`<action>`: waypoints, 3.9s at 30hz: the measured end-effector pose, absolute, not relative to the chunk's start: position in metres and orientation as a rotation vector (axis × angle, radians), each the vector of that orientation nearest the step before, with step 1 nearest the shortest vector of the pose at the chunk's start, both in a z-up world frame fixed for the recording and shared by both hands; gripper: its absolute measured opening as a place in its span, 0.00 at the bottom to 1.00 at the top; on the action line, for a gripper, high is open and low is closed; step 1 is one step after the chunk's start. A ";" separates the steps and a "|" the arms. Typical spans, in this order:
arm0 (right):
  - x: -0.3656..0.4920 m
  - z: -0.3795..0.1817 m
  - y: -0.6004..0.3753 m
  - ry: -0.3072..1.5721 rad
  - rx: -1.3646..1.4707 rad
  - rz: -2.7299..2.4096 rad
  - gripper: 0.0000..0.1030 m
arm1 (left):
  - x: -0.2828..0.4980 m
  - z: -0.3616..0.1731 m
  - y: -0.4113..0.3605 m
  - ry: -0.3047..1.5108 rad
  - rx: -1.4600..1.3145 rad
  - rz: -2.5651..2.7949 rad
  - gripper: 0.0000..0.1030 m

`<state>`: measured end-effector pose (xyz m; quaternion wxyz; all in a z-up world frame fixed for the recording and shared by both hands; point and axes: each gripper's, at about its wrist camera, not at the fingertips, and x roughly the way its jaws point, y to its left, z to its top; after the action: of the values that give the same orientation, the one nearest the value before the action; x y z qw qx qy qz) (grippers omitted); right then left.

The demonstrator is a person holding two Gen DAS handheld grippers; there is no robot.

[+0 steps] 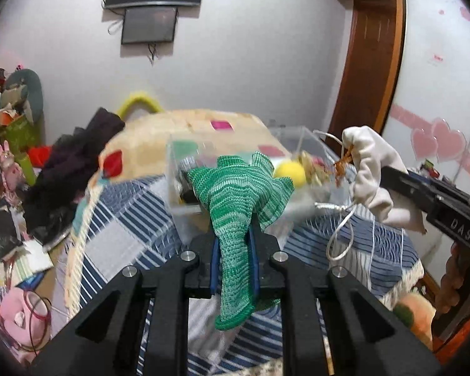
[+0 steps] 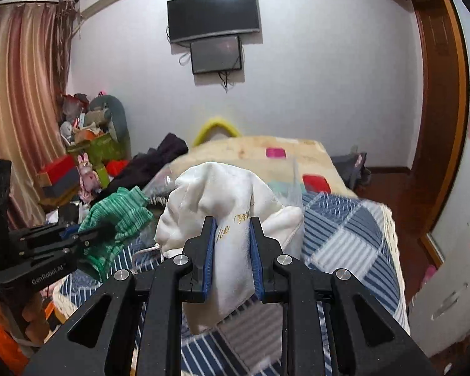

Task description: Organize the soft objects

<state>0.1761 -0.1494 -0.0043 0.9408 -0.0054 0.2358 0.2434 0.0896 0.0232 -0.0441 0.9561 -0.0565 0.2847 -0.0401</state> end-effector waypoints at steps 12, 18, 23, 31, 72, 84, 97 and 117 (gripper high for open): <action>0.216 0.007 -0.115 0.446 -0.013 0.507 0.18 | 0.148 -0.017 0.045 0.524 -0.117 -0.012 0.15; 0.238 -0.008 -0.090 0.502 -0.030 0.543 0.18 | 0.181 -0.034 0.043 0.574 -0.092 0.016 0.15; 0.256 -0.033 -0.072 0.586 -0.082 0.542 0.18 | 0.204 -0.053 0.050 0.631 -0.120 -0.009 0.15; 0.257 -0.043 -0.068 0.630 -0.140 0.535 0.19 | 0.222 -0.082 0.053 0.723 -0.134 -0.028 0.22; 0.148 0.037 -0.139 0.268 -0.014 0.487 0.84 | 0.040 0.017 0.025 0.313 -0.084 -0.013 0.87; 0.140 0.029 -0.144 0.289 -0.006 0.490 0.84 | 0.038 0.013 0.026 0.309 -0.090 -0.003 0.92; 0.139 0.028 -0.144 0.291 -0.007 0.494 0.85 | 0.037 0.012 0.025 0.305 -0.088 -0.001 0.94; 0.133 0.028 -0.142 0.294 0.002 0.494 0.88 | 0.029 0.017 0.021 0.287 -0.070 -0.004 0.94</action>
<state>0.1332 -0.1415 0.0281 0.9589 0.0010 0.1452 0.2438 0.0294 0.0208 0.0167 0.9891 -0.0351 0.1431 -0.0018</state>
